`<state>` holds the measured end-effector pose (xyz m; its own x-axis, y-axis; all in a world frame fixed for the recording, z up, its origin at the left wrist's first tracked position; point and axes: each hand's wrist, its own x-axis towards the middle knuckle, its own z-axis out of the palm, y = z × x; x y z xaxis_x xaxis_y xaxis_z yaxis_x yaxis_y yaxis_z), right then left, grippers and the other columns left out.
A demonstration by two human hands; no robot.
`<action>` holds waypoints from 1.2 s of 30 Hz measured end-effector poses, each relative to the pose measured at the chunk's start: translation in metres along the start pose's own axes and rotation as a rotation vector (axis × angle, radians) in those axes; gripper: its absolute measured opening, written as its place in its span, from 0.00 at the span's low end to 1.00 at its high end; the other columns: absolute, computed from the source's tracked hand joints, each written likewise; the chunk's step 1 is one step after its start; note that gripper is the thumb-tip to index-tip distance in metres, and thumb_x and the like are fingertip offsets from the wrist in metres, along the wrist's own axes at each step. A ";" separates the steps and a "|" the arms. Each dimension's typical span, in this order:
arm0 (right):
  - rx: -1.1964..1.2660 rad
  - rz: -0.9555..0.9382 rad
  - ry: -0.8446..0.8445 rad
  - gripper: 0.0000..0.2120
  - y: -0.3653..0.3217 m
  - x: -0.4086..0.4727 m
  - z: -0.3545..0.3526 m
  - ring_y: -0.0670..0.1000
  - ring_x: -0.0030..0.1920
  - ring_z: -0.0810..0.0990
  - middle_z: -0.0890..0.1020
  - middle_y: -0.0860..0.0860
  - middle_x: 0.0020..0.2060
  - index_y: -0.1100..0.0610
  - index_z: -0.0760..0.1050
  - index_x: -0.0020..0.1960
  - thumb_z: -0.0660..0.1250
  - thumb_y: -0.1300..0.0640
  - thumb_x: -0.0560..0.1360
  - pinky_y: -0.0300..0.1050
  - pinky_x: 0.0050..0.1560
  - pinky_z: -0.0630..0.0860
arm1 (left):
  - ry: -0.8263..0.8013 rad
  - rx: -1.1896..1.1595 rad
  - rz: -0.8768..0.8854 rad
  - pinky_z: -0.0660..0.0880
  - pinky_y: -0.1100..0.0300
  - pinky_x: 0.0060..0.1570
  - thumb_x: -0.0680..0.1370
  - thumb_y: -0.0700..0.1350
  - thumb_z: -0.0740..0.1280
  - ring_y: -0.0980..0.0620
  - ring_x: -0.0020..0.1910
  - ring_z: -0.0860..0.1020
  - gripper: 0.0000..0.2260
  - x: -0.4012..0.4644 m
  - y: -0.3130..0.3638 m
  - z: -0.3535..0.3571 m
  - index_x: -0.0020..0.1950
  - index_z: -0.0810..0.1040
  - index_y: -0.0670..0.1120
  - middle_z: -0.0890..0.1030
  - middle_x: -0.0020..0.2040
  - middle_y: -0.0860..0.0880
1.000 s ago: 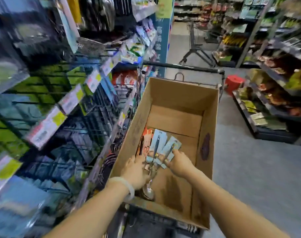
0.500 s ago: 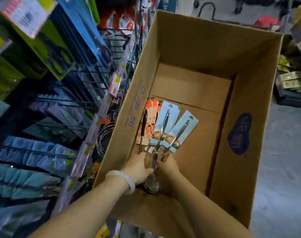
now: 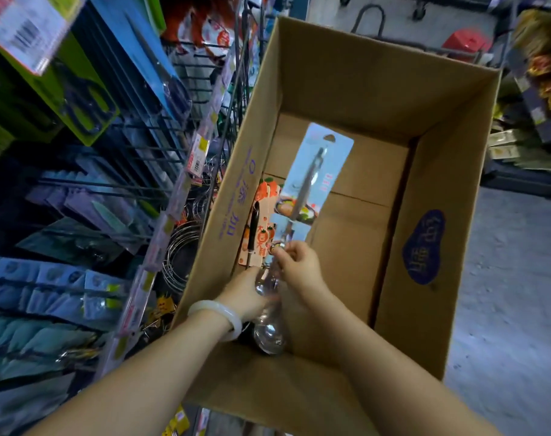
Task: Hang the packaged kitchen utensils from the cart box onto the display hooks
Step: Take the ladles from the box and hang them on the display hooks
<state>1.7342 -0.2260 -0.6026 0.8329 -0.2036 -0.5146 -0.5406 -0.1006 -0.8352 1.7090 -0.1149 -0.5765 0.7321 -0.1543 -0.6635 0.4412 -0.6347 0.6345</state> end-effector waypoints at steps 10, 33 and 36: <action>0.246 -0.044 -0.047 0.10 -0.040 -0.001 0.004 0.47 0.32 0.78 0.79 0.51 0.32 0.57 0.72 0.39 0.63 0.55 0.78 0.38 0.34 0.78 | 0.238 -0.182 0.124 0.77 0.56 0.49 0.61 0.40 0.80 0.50 0.44 0.81 0.16 0.004 -0.007 -0.023 0.43 0.78 0.47 0.83 0.41 0.51; -0.252 0.172 -0.024 0.04 0.084 -0.019 0.018 0.53 0.45 0.75 0.77 0.54 0.43 0.54 0.68 0.43 0.60 0.59 0.77 0.46 0.46 0.72 | 0.251 -0.204 0.149 0.73 0.63 0.47 0.64 0.39 0.78 0.55 0.43 0.78 0.14 -0.009 -0.012 -0.019 0.41 0.76 0.51 0.81 0.41 0.56; -0.104 0.222 0.022 0.08 0.081 -0.018 0.015 0.53 0.39 0.76 0.77 0.52 0.36 0.54 0.68 0.39 0.59 0.63 0.75 0.45 0.41 0.72 | 0.262 -0.194 0.135 0.75 0.55 0.54 0.64 0.40 0.78 0.51 0.47 0.79 0.13 -0.010 -0.011 -0.020 0.42 0.76 0.50 0.82 0.44 0.53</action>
<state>1.6770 -0.2161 -0.6634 0.6898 -0.2535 -0.6782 -0.7207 -0.1507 -0.6767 1.7068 -0.0910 -0.5690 0.8876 -0.0112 -0.4605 0.4038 -0.4621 0.7896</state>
